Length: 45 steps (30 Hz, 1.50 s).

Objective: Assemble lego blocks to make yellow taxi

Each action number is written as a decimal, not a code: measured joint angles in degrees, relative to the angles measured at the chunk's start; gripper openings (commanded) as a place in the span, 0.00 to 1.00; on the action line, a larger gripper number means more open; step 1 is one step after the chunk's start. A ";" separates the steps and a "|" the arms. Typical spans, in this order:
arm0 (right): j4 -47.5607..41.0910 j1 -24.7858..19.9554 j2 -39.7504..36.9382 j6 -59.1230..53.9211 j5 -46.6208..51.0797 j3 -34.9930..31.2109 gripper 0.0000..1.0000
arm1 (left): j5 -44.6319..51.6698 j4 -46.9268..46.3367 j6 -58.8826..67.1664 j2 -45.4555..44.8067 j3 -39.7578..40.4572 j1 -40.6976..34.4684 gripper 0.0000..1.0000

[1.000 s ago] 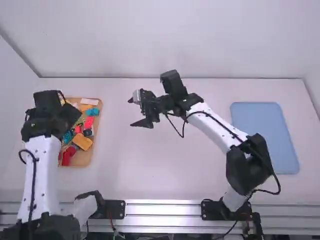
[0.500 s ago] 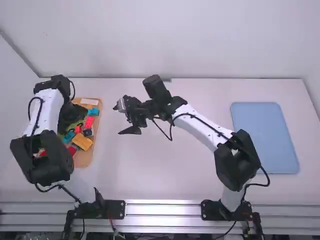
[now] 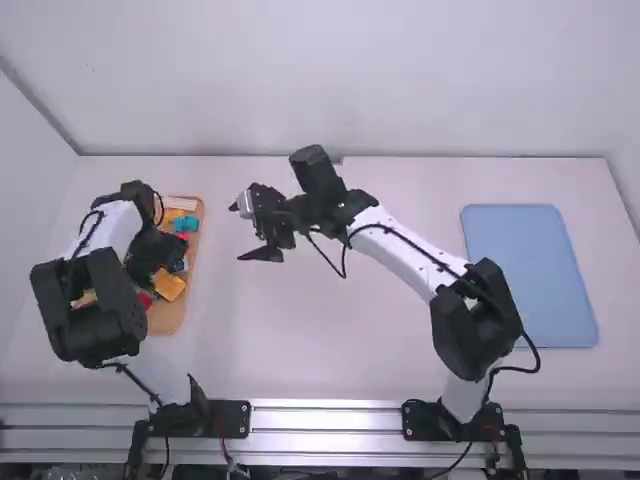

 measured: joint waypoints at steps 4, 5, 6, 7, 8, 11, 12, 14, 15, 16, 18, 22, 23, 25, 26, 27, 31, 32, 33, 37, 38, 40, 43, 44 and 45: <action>1.62 0.00 -0.02 0.76 1.57 0.02 0.98 | 0.50 3.30 0.81 0.00 -3.85 0.24 0.77; 1.84 0.00 -0.02 0.98 1.75 0.00 0.98 | 0.66 3.21 0.79 0.00 -4.20 0.37 0.77; 2.47 0.00 -0.02 1.57 2.34 0.00 0.98 | 0.66 3.10 0.74 0.00 -4.76 0.76 0.77; 2.84 0.00 0.00 1.97 2.82 0.00 0.98 | 0.59 3.21 0.74 0.02 -5.09 1.11 0.77; 3.28 0.00 -0.02 2.38 3.15 0.00 0.98 | 0.44 3.78 0.74 0.00 -5.40 1.44 0.77; 3.78 0.17 -0.02 3.02 3.89 0.00 0.98 | -0.48 6.64 0.24 0.00 -6.62 1.92 0.79; 3.80 0.17 0.00 3.21 4.11 0.02 0.98 | -0.66 7.96 0.04 0.00 -7.37 1.95 0.79; 3.91 0.17 0.00 3.23 4.31 0.02 0.98 | -0.61 9.25 0.07 0.00 -8.13 1.92 0.79; 4.09 0.15 -0.02 3.17 4.35 0.02 0.98 | 0.02 11.28 0.42 0.02 -9.38 1.92 0.77; 4.11 0.17 -0.02 3.21 4.37 0.00 0.98 | 0.26 11.67 0.68 0.00 -9.62 1.92 0.77; 4.09 0.37 -0.02 3.17 4.55 0.00 0.98 | 1.09 12.94 1.16 0.00 -10.45 1.92 0.77; 4.09 0.50 -0.02 2.95 4.55 0.00 0.98 | 0.90 13.90 0.42 0.00 -11.02 1.92 0.77; 4.11 0.70 0.00 3.10 4.66 0.00 0.98 | 0.46 13.97 -0.39 0.00 -11.39 1.92 0.76; 4.11 0.74 0.00 2.93 5.05 0.00 0.98 | -0.04 13.99 -0.81 0.00 -11.89 1.92 0.76; 4.09 0.74 0.00 2.95 5.25 0.02 0.98 | -0.28 14.10 -1.07 0.00 -12.26 1.92 0.74; 4.07 0.74 -0.02 2.97 5.38 0.00 0.98 | -0.35 14.40 -1.16 0.00 -12.52 1.92 0.74; 4.04 0.74 -0.02 3.04 5.64 0.00 0.98 | -0.70 18.05 -0.72 0.00 -13.94 1.92 0.73; 4.00 0.76 0.00 3.17 5.62 0.00 0.98 | -0.68 19.30 -0.46 0.02 -14.53 1.92 0.72; 4.00 0.76 0.00 3.04 5.64 0.00 0.98 | -0.68 20.26 -0.13 0.00 -14.99 1.92 0.71; 3.85 0.74 -0.02 3.06 5.62 0.00 0.98 | -0.70 22.62 2.27 0.00 -16.65 1.92 0.71; 3.87 0.76 -0.02 3.28 5.64 0.02 0.98 | -0.70 23.10 3.19 0.00 -16.81 1.92 0.69; 3.85 0.74 -0.02 3.56 5.64 0.00 0.98 | -0.72 23.89 4.79 0.00 -16.81 1.92 0.68; 3.76 0.74 0.00 3.82 5.66 0.00 0.98 | -0.72 24.13 6.25 0.00 -16.81 1.92 0.66; 3.72 0.74 -0.02 4.11 5.64 0.02 0.98 | -0.76 24.06 6.78 0.00 -16.81 1.92 0.65; 3.76 0.74 -0.02 4.44 5.70 0.00 0.98 | -0.87 24.09 7.17 0.00 -16.81 1.92 0.61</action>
